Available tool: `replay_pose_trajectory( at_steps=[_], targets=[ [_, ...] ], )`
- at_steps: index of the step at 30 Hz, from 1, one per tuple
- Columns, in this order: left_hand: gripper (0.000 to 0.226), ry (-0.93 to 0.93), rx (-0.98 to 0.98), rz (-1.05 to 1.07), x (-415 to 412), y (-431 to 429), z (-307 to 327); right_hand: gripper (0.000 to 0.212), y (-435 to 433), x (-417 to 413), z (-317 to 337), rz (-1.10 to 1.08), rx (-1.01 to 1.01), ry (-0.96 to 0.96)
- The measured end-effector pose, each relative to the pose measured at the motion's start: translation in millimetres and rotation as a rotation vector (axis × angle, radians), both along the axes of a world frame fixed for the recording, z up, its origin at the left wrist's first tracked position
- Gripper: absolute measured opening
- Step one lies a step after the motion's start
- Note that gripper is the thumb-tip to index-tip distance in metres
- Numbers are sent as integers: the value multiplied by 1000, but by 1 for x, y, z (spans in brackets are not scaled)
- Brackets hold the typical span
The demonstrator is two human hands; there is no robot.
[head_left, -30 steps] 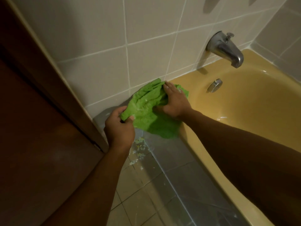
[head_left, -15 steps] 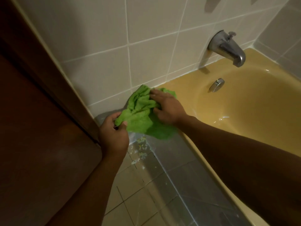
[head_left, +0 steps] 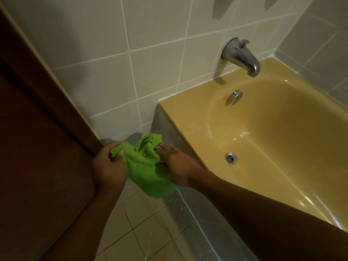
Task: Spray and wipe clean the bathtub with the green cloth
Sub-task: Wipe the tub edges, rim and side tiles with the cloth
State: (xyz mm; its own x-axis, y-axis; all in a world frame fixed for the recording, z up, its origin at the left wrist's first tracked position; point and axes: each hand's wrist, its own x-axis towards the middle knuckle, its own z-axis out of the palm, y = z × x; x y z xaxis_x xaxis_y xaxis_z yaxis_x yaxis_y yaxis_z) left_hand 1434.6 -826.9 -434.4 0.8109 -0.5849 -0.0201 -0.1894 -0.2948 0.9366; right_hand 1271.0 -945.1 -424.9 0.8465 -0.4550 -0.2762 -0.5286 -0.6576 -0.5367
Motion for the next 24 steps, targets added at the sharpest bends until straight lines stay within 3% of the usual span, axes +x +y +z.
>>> replay_pose_trajectory(
  at_steps=[4,8,12,16,18,21,24],
  targets=[
    [30,2,-17,-95,-18,-3,16,43,8,-21,13,-151,60,-27],
    [40,-3,-90,-215,-35,-15,43,35,-2,-38,35,-253,25,-179],
    [64,-149,-54,-434,-46,-25,72,51,-29,-57,66,-212,-45,-363],
    [64,-225,-36,-618,-55,-27,114,74,-40,-66,99,-58,32,-337],
    [58,-190,-53,-672,-59,-27,136,63,-37,-64,108,5,52,-332],
    [46,-106,-63,-688,-61,-25,164,29,-31,-69,130,-22,-9,-316],
    [32,-128,-44,-664,-65,-12,186,12,-27,-85,166,-36,-26,-277]
  ],
)
